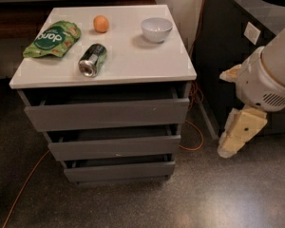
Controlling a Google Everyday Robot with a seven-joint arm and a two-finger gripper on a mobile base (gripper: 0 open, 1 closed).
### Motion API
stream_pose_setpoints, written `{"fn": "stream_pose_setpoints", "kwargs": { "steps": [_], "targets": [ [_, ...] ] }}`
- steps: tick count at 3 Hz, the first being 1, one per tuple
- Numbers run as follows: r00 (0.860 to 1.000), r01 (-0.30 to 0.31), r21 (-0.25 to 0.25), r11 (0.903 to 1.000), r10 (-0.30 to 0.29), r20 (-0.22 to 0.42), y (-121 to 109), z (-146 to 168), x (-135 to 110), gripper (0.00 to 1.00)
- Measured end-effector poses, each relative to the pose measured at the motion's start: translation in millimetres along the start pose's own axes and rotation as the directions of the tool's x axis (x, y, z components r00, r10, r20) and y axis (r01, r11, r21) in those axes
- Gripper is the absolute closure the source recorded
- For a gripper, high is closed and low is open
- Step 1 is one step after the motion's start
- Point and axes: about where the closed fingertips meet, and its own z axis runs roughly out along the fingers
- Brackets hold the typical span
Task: Place green can into bottom drawer
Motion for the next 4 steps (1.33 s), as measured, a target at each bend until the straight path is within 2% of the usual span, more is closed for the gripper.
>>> {"fn": "stream_pose_setpoints", "kwargs": {
  "steps": [1, 2, 3, 4],
  "targets": [
    [0.994, 0.009, -0.020, 0.9998, -0.007, 0.106, 32, 55, -6, 0.00],
    [0.977, 0.046, -0.024, 0.9987, -0.040, 0.208, 47, 104, -3, 0.00],
    [0.958, 0.129, 0.001, 0.9917, -0.124, 0.260, 57, 151, -2, 0.00],
    [0.945, 0.177, 0.023, 0.9840, -0.176, 0.276, 68, 223, -6, 0.00]
  ]
}}
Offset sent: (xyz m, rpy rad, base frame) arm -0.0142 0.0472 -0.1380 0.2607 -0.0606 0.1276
